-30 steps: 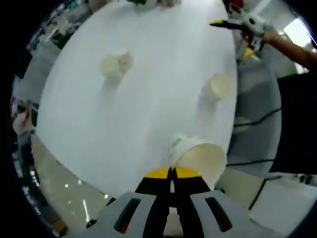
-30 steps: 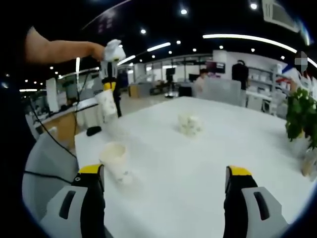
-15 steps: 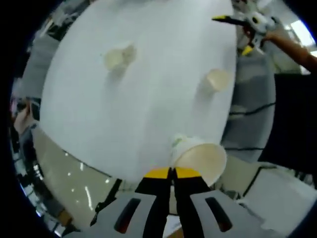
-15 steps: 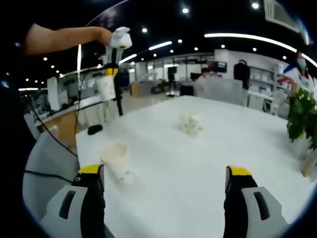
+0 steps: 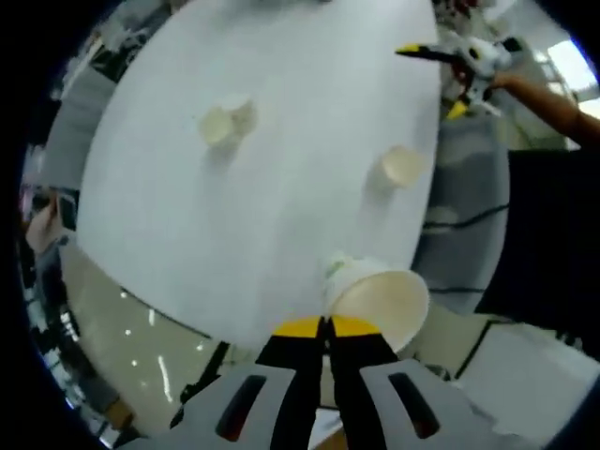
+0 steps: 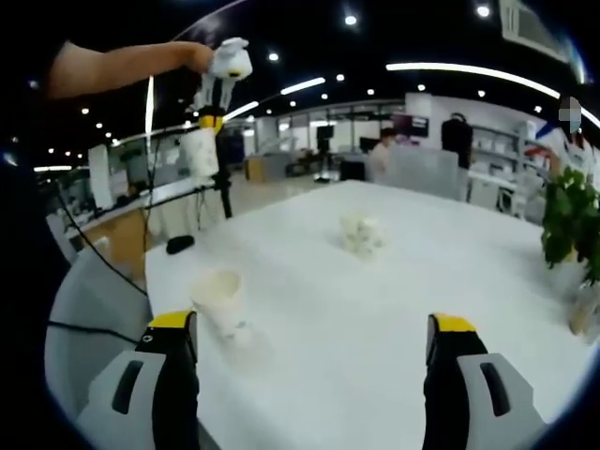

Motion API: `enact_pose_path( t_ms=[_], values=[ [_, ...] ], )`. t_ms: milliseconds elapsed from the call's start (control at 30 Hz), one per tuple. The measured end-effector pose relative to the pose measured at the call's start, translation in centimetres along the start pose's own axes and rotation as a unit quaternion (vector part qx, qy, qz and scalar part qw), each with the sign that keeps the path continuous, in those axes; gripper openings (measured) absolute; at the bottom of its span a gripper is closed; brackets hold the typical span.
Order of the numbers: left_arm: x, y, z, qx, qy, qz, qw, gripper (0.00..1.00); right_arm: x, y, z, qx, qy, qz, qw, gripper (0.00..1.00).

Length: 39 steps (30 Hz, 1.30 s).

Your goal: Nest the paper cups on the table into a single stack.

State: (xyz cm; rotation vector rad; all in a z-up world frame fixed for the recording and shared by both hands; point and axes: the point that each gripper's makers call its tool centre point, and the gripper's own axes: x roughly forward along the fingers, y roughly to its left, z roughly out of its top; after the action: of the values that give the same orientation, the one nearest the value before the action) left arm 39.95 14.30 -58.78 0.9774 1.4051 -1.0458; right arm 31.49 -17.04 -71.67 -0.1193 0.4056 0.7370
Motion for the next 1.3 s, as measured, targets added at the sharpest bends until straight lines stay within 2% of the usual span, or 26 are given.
enact_pose_path(
  t_ms=[167,333,567,733,800,967,1100,1300],
  values=[
    [0.5,-1.2,1.3,0.008,0.004,-0.010,0.9999,0.00,0.0,0.0,0.3,-0.002,-0.002,0.001,1.0000,1.00],
    [0.5,-1.7,3.4,0.011,-0.003,0.015,0.9998,0.00,-0.2,-0.1,0.4,-0.001,-0.005,0.000,1.0000,1.00],
    [0.7,-3.2,5.5,0.036,-0.010,0.018,0.9991,0.00,-0.4,-0.2,0.3,0.002,-0.007,-0.003,1.0000,1.00],
    [1.0,-4.3,7.4,0.037,-0.018,0.021,0.9990,0.00,-0.6,-0.2,0.4,0.005,-0.011,-0.005,0.9999,1.00],
    [1.1,-4.7,8.3,0.031,-0.031,0.018,0.9989,0.00,-0.7,-0.1,0.3,0.008,-0.010,-0.005,0.9999,1.00],
    [1.3,-6.4,9.5,0.038,-0.034,0.006,0.9987,0.00,-1.1,0.2,0.4,0.007,-0.013,-0.004,0.9999,1.00],
    [1.5,-7.9,10.3,0.037,-0.033,-0.016,0.9986,0.00,-1.4,-0.1,0.4,0.010,-0.015,-0.008,0.9998,1.00],
    [2.1,-9.0,11.4,0.040,-0.024,-0.023,0.9986,0.00,-1.6,0.0,0.5,0.011,-0.019,-0.009,0.9997,1.00]
  ],
)
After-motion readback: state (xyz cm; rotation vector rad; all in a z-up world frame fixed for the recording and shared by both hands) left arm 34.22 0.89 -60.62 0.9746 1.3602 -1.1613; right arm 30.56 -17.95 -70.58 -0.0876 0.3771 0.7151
